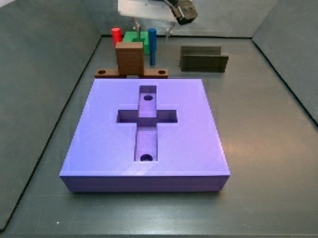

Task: Pick up the green object. Move up. Place the green object on the fixture. Regrasp the green object. Move to above the board. Insert the green object.
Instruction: Pick up the green object.

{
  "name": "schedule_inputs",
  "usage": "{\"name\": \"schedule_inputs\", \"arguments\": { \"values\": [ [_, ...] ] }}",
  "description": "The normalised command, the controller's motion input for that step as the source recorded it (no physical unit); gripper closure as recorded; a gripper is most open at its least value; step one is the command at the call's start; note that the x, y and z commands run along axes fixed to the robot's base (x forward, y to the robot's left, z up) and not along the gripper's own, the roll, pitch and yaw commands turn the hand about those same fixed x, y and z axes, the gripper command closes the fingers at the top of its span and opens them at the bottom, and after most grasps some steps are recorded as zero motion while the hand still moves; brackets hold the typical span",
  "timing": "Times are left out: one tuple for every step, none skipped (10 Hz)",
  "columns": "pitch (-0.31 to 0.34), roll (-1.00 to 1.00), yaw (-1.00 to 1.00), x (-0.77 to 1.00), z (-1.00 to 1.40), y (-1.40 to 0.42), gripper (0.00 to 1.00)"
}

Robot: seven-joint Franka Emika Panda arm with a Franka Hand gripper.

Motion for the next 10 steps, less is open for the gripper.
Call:
{"name": "schedule_inputs", "arguments": {
  "values": [
    [0.031,0.00,-0.03,0.00,-0.27,0.00,0.00],
    [0.033,0.00,-0.03,0.00,-0.16,0.00,0.00],
    [0.026,0.00,-0.02,-0.03,-0.16,0.00,0.00],
    [0.020,0.00,-0.01,-0.02,-0.19,0.00,0.00],
    [0.009,0.00,0.00,0.00,-0.23,0.00,0.00],
    [0.001,0.00,0.00,0.00,-0.14,0.00,0.00],
    [0.006,0.00,0.00,0.00,-0.09,0.00,0.00],
    [0.010,0.00,-0.01,0.00,-0.10,0.00,0.00],
    [0.001,0.00,0.00,0.00,-0.21,0.00,0.00],
    [0.000,0.00,-0.01,0.00,-0.17,0.00,0.00]
  ]
}}
